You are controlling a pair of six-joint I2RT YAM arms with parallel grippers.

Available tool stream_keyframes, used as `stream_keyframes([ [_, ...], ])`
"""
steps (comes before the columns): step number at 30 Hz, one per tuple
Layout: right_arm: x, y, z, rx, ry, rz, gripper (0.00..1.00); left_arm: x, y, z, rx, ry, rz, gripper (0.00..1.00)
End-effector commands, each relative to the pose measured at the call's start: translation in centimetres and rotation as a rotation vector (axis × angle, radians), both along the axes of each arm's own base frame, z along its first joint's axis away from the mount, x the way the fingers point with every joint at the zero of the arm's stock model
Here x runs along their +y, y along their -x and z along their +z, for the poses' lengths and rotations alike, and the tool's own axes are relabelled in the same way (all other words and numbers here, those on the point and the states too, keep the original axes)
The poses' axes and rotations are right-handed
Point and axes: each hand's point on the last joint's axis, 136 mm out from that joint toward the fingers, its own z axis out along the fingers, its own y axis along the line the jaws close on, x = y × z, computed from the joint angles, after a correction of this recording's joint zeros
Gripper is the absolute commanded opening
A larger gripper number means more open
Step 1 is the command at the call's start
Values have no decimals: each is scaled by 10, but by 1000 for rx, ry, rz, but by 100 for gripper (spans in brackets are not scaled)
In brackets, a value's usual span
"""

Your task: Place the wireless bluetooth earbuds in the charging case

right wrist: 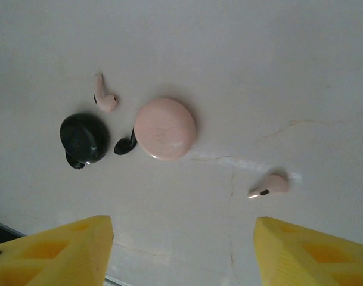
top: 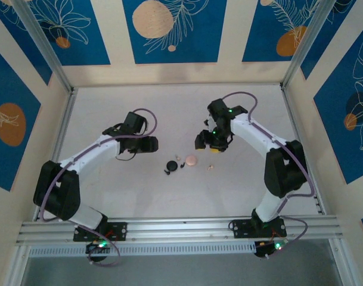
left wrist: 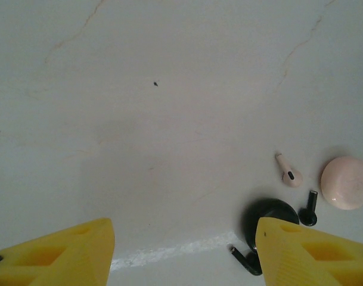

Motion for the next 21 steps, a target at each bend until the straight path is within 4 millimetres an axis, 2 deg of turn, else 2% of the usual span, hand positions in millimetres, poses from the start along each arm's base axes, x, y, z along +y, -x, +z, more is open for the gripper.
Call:
stream_keyframes([
  [1,13,10,-2,63,28,32,64,1,9,-14,77,17,41,63],
  [15,39,4,-53,118,216,183,64,20,5,-20,93,50,116,63],
  [21,47,0,-69,125,244,213,64,21,3,-23,101,66,122,63],
])
